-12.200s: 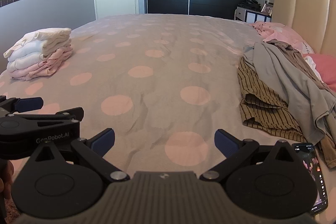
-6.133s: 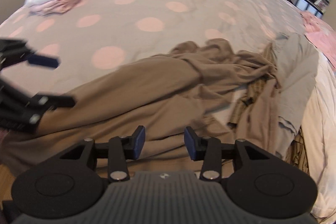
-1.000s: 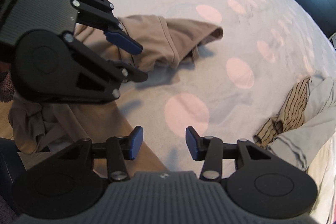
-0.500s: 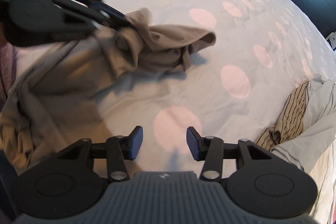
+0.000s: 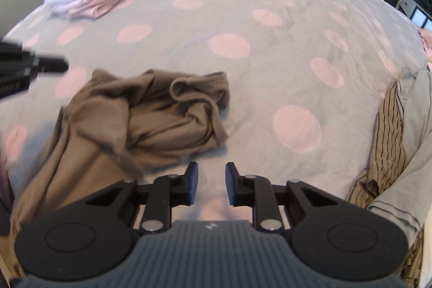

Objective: Fold clothes

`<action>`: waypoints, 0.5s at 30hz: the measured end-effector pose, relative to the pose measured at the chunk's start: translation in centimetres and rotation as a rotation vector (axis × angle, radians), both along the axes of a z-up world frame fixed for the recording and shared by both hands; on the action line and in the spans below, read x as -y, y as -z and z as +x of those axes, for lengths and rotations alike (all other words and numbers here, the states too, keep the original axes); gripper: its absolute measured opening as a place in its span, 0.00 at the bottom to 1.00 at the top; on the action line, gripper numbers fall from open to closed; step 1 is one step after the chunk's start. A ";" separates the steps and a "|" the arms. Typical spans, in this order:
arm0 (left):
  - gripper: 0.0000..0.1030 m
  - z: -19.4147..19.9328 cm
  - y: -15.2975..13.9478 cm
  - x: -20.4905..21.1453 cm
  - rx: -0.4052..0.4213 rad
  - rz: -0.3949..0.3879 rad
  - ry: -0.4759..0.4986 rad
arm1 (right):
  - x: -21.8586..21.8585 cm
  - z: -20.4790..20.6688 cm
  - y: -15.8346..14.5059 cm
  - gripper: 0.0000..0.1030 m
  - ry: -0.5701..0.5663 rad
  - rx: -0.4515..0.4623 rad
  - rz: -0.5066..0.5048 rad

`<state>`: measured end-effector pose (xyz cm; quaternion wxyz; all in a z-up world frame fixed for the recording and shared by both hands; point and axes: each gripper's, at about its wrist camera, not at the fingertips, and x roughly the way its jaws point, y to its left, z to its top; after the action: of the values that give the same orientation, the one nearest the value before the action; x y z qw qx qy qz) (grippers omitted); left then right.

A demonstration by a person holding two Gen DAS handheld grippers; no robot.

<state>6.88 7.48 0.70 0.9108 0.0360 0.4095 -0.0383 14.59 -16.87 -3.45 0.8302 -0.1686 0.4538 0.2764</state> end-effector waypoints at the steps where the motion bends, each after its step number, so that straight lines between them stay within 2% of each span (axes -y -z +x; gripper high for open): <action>1: 0.01 0.0 0.4 -0.1 -0.022 -0.039 -0.001 | -0.1 0.3 0.1 0.24 0.008 -0.004 0.003; 3: 0.04 0.2 0.9 -0.5 -0.069 -0.123 -0.002 | -0.4 0.8 0.2 0.24 0.024 -0.012 0.008; 5: 0.15 0.3 1.4 -0.9 -0.099 -0.192 -0.016 | -0.7 1.0 0.5 0.24 0.022 -0.023 0.002; 7: 0.18 0.3 1.8 -1.4 -0.117 -0.239 -0.039 | -0.9 1.1 0.8 0.24 0.015 -0.030 -0.005; 11: 0.20 0.4 1.9 -1.8 -0.125 -0.297 -0.056 | -1.3 1.1 1.1 0.24 0.002 -0.031 -0.010; 15: 0.21 0.9 2.6 -1.0 -0.158 -0.303 -0.050 | -1.1 1.7 1.6 0.24 0.035 -0.056 0.030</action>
<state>7.75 8.52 -1.92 0.8714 -0.1153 0.4701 -0.0796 16.30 -15.74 -5.00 0.8244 -0.1404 0.4753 0.2733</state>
